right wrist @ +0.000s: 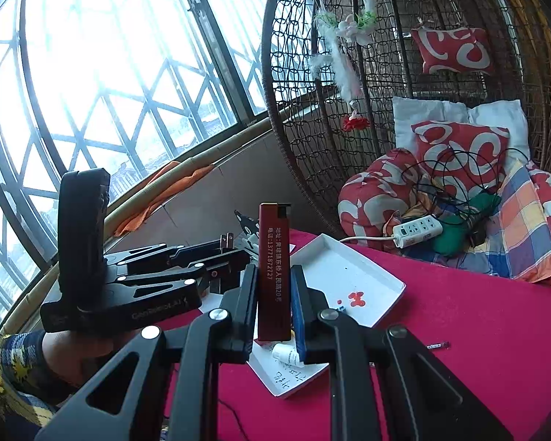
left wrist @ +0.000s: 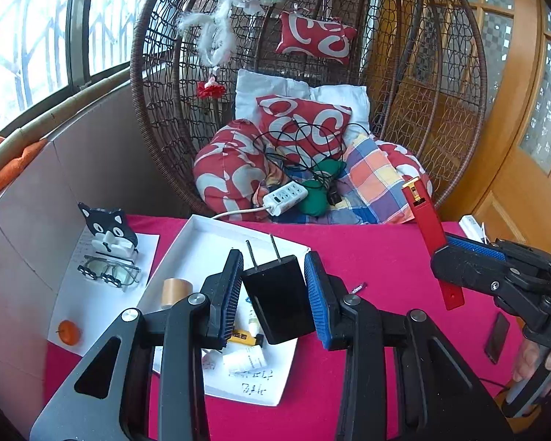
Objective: Organize rigid objects
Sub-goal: 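Carry black plug and red box over the white tray and open both tools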
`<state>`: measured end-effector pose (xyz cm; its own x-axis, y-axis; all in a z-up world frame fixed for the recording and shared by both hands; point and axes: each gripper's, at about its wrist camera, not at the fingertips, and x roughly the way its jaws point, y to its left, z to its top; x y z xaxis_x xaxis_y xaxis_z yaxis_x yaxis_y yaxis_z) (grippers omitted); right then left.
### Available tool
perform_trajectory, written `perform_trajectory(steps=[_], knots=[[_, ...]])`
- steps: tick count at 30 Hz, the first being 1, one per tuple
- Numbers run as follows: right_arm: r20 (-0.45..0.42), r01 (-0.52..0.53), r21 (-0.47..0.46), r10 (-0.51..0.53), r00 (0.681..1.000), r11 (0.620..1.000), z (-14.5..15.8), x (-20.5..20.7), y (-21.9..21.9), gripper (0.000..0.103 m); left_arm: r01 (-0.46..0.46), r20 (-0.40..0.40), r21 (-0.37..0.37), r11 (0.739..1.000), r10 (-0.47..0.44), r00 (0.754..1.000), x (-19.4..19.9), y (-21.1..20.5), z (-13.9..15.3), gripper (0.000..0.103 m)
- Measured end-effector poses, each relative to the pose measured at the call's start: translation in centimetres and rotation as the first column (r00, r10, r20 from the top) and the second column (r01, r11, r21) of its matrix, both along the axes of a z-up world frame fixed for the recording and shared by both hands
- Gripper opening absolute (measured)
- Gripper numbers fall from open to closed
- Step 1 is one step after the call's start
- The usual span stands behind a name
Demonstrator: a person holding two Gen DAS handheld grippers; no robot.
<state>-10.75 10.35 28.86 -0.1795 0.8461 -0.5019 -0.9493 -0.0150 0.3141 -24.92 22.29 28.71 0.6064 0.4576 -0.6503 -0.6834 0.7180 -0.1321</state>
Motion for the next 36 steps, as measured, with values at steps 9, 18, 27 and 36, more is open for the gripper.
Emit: perform_trajectory(steps=[9, 18, 27, 36], knots=[[-0.056, 0.015, -0.08, -0.019, 0.998, 0.997, -2.8, -0.4, 4.0, 0.015, 0.004, -0.048, -0.078, 0.997, -0.007, 0.999, -0.8, 4.1, -2.8, 0.034], [-0.024, 0.045, -0.256, -0.053, 0.998, 0.966, -8.2, -0.6, 10.8, 0.015, -0.019, -0.119, -0.214, 0.977, -0.006, 0.993, 0.2, 10.8, -8.3, 0.034], [0.005, 0.059, -0.437, -0.063, 0.998, 0.898, -14.9, -1.2, 15.8, 0.016, -0.054, -0.255, -0.319, 0.946, -0.03, 0.966, 1.3, 13.1, -15.1, 0.034], [0.007, 0.102, -0.458, -0.111, 0.994, 0.883, -16.3, -1.0, 18.3, 0.017, -0.088, -0.273, -0.348, 0.933, -0.012, 0.962, 0.5, 13.4, -16.6, 0.044]])
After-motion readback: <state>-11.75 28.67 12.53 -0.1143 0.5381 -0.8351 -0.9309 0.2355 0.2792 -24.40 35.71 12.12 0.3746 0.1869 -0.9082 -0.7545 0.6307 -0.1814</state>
